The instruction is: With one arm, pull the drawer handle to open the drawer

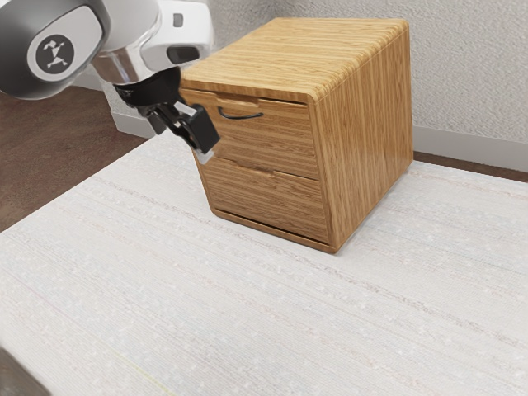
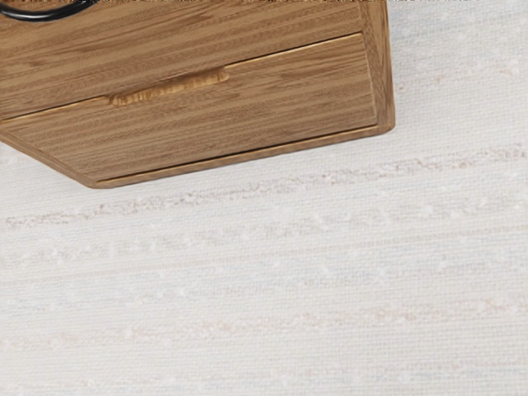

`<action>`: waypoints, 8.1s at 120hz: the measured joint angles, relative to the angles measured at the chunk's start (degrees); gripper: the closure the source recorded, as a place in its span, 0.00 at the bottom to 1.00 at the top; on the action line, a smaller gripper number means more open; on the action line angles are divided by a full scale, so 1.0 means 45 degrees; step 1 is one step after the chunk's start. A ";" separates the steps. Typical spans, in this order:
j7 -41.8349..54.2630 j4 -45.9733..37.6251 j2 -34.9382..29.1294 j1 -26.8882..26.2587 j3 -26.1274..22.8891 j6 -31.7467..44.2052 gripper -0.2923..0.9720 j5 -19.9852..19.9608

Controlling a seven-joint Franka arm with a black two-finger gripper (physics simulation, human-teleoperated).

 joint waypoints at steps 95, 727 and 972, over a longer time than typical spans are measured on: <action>0.8113 -0.5306 -0.3241 -0.1235 0.3070 0.3556 0.25 -0.1983; 2.1479 -0.6417 -0.1338 -0.1356 0.4519 0.8199 0.65 -0.2377; 1.5843 -0.0246 0.1105 -0.0789 -0.0167 0.4253 0.33 -0.2290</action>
